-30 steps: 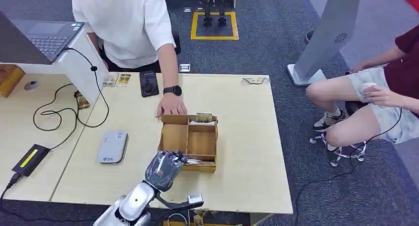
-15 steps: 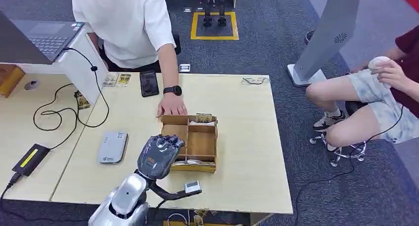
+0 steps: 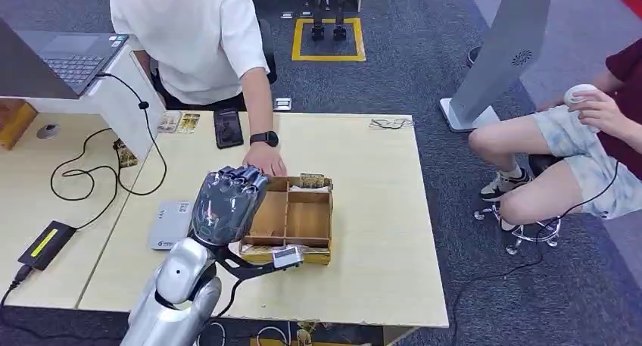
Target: Pass the card to the sensor for recognition and then transmit it.
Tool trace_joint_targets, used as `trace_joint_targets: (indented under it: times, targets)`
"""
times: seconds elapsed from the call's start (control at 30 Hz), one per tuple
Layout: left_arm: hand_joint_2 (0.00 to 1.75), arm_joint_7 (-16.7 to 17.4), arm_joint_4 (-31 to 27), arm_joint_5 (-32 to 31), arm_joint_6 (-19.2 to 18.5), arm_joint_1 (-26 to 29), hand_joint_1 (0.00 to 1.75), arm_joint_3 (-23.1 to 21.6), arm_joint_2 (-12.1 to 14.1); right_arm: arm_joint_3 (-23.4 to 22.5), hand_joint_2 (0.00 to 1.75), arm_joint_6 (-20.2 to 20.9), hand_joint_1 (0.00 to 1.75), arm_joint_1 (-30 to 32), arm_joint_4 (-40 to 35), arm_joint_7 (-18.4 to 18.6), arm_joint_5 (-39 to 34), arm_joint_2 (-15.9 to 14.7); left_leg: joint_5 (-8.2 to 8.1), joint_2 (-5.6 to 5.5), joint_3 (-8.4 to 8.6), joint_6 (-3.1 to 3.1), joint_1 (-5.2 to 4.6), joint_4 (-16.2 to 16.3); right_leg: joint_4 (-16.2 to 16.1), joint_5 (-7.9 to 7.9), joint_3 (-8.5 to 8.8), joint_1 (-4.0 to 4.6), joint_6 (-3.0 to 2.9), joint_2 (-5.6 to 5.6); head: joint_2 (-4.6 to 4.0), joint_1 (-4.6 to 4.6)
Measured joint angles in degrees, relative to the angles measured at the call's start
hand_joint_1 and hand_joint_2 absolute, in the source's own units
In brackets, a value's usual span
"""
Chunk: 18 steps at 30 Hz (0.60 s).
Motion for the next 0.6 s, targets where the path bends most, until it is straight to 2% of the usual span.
trace_joint_targets:
  times: [0.2, 0.23, 0.6]
  targets:
    - [1.75, -0.7, 0.0, 0.0, 0.0, -0.4, 1.75, 0.3, -0.4, 0.0, 0.0, -0.2, 0.0, -0.2, 0.9, -0.1, 0.0, -0.2, 0.0, -0.01, -0.01, 0.0, 0.0, 0.0, 0.0, 0.0, 0.0, 0.0, 0.0, 0.0, 0.0, 0.0]
    - [1.75, -0.7, 0.0, 0.0, 0.0, -0.4, 0.0, 0.4, -0.4, 0.0, 0.0, -0.2, 0.0, -0.3, 0.9, -0.1, 0.0, -0.2, 0.0, -0.01, -0.01, 0.0, 0.0, 0.0, 0.0, 0.0, 0.0, 0.0, 0.0, 0.0, 0.0, -0.02]
    - [1.75, -0.9, 0.8, 0.0, 0.2, -0.1, 0.0, 0.5, -0.3, 0.0, 0.0, -0.3, 0.0, -0.3, 1.7, 0.3, 0.0, -0.4, 0.0, 0.0, -0.01, 0.0, 0.0, 0.0, 0.0, 0.0, 0.0, 0.0, 0.0, 0.0, 0.0, -0.02]
